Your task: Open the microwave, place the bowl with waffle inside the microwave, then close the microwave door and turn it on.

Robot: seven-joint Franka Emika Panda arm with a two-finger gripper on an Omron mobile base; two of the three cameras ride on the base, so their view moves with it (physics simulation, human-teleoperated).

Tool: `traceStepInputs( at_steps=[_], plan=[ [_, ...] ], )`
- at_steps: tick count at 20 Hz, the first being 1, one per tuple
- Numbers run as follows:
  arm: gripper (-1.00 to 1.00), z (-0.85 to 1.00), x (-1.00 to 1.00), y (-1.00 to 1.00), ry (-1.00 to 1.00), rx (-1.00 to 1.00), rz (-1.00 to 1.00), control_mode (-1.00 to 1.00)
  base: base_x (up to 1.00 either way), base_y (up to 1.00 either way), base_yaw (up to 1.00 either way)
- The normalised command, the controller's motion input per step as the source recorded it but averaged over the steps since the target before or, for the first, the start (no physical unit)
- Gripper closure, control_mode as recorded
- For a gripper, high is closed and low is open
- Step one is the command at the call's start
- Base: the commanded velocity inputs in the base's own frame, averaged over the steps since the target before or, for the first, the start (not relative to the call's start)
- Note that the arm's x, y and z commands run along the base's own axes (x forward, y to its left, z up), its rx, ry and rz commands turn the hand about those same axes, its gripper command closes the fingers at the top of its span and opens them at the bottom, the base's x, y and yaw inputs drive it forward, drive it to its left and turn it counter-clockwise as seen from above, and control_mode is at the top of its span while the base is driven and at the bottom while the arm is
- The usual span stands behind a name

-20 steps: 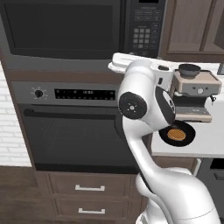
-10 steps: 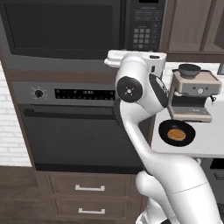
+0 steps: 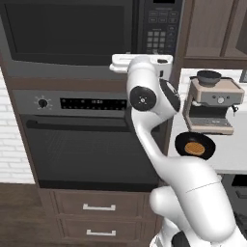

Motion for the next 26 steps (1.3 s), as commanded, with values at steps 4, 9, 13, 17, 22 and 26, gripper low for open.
traceStepInputs(
  at_steps=[4, 9, 13, 17, 22, 26],
  plan=[
    [-1.0, 0.0, 0.42, 0.0, 0.0, 0.0, 0.0, -1.0, 0.0, 0.0, 0.0],
    [-1.0, -0.01, 0.45, 0.06, 0.0, -0.02, 0.0, -1.0, 0.0, 0.0, 0.0],
    [-1.0, -0.11, 0.49, 0.09, 0.0, -0.02, 0.0, -1.0, 0.0, 0.0, 0.0],
    [-1.0, -0.06, 0.54, 0.01, 0.0, 0.0, 0.0, -1.0, 0.0, 0.0, 0.0],
    [-1.0, -0.03, 0.57, 0.03, 0.0, 0.0, 0.0, -1.0, 0.0, 0.0, 0.0],
    [-1.0, -0.1, 0.56, 0.09, 0.0, 0.0, 0.0, -1.0, 0.0, 0.0, 0.0]
  ],
)
